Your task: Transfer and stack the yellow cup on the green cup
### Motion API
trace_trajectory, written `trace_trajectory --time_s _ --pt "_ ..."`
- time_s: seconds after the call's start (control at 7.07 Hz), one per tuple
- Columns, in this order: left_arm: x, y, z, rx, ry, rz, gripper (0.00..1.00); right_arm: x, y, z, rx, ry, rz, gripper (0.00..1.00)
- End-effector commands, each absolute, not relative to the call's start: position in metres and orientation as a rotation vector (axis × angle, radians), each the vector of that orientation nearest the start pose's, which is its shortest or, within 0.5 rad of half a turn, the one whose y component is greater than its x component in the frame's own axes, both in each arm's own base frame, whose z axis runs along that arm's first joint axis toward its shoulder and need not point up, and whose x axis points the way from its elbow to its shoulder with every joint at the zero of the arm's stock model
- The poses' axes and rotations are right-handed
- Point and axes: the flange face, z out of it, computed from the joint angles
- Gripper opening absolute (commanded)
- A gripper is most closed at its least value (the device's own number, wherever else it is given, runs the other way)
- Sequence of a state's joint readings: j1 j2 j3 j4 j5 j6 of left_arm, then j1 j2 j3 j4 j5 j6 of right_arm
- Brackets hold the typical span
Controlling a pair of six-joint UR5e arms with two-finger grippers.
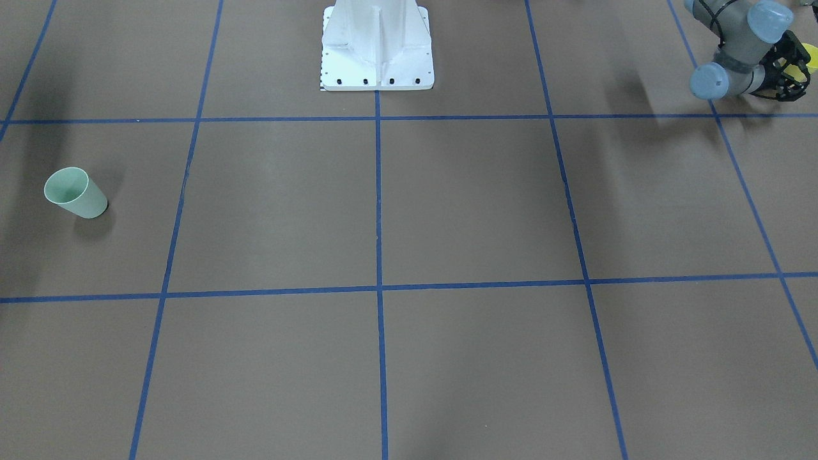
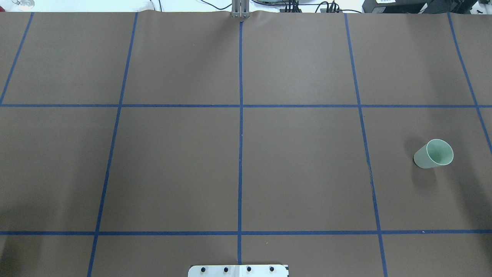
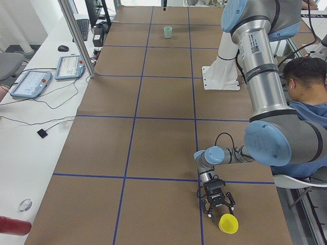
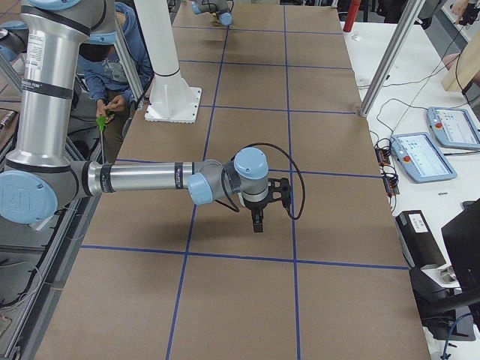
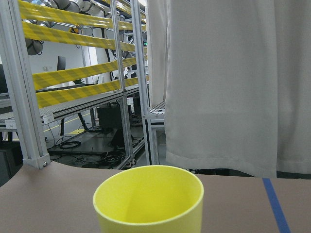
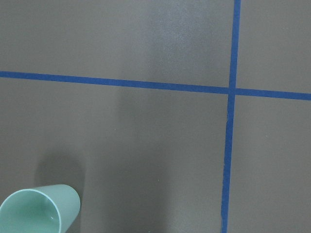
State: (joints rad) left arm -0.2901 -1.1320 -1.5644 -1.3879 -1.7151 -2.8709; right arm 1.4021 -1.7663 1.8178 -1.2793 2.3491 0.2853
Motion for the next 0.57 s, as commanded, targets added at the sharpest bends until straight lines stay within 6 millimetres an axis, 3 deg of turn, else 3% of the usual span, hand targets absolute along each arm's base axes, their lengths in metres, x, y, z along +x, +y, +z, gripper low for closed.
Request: trace_trajectory --time_s 0.0,0.14,0.42 --pt "0.148 -0.158 0.872 0.203 -0.731 -1.57 1.0 -0.014 -0.432 0.592 0.136 -0.827 -0.027 1.0" --pt "0.146 -0.154 0.882 0.212 -0.724 -1.569 1.0 -0.014 -0.432 0.592 0.136 -0.827 -0.027 1.0" --pt "0.155 -0.141 0.885 0.216 -0.732 -1.57 1.0 -0.015 -0.431 0.591 0.137 -0.835 -0.03 1.0"
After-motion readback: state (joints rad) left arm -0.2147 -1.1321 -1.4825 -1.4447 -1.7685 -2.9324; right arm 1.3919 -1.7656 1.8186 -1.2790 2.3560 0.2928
